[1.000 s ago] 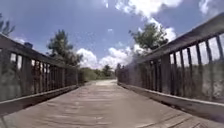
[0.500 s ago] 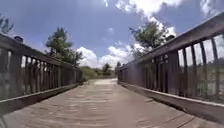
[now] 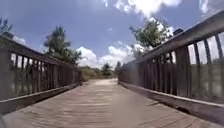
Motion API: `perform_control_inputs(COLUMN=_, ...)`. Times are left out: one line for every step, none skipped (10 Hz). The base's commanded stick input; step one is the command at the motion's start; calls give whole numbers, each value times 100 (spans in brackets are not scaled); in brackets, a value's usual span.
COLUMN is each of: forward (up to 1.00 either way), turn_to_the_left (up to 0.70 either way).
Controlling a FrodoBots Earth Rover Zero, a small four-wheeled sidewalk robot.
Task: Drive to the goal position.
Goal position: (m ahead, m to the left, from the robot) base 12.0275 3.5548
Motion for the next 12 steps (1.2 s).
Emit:
perform_control_inputs(forward=45, turn_to_the_left=0)
perform_control_inputs(forward=45, turn_to_the_left=0)
perform_control_inputs(forward=45, turn_to_the_left=0)
perform_control_inputs(forward=45, turn_to_the_left=0)
perform_control_inputs(forward=45, turn_to_the_left=0)
perform_control_inputs(forward=45, turn_to_the_left=0)
perform_control_inputs(forward=45, turn_to_the_left=0)
perform_control_inputs(forward=45, turn_to_the_left=0)
perform_control_inputs(forward=45, turn_to_the_left=0)
perform_control_inputs(forward=45, turn_to_the_left=0)
perform_control_inputs(forward=45, turn_to_the_left=0)
perform_control_inputs(forward=45, turn_to_the_left=0)
